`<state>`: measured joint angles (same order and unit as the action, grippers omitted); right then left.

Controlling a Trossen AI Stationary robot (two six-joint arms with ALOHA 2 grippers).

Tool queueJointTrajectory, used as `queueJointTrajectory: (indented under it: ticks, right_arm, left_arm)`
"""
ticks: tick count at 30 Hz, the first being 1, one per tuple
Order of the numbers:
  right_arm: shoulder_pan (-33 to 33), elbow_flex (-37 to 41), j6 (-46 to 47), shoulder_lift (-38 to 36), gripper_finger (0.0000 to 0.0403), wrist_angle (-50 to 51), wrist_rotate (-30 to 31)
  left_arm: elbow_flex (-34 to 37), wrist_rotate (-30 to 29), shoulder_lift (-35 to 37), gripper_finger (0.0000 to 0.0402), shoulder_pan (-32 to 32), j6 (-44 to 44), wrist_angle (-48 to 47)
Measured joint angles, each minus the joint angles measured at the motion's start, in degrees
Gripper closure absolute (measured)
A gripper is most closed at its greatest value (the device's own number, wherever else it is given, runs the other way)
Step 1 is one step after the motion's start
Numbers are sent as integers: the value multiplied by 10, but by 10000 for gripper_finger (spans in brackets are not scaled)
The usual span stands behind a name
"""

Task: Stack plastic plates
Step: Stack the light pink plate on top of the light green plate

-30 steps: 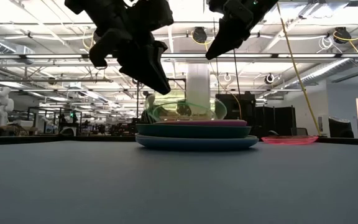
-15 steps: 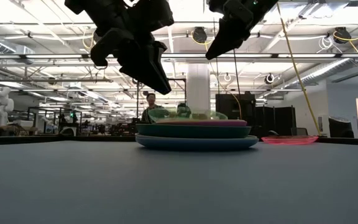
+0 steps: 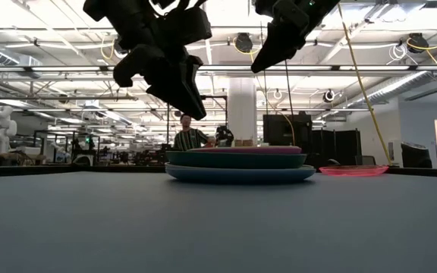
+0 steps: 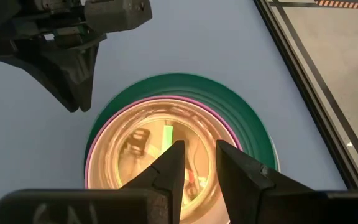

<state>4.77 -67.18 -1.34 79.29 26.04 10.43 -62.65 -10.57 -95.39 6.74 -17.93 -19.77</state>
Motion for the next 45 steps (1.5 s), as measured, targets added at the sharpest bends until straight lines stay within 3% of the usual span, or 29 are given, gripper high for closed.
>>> queueJointTrajectory:
  ticks: [11,31,45]
  right_arm:
    - [0,0,5,0,316,0,0]
    - [0,1,2,0,316,0,0]
    - [0,1,0,0,316,12,0]
  left_arm:
    - [1,-1,6,331,-9,-13,-42]
    - [1,-1,6,332,-10,9,-38]
    - [0,0,6,331,-10,75,-7]
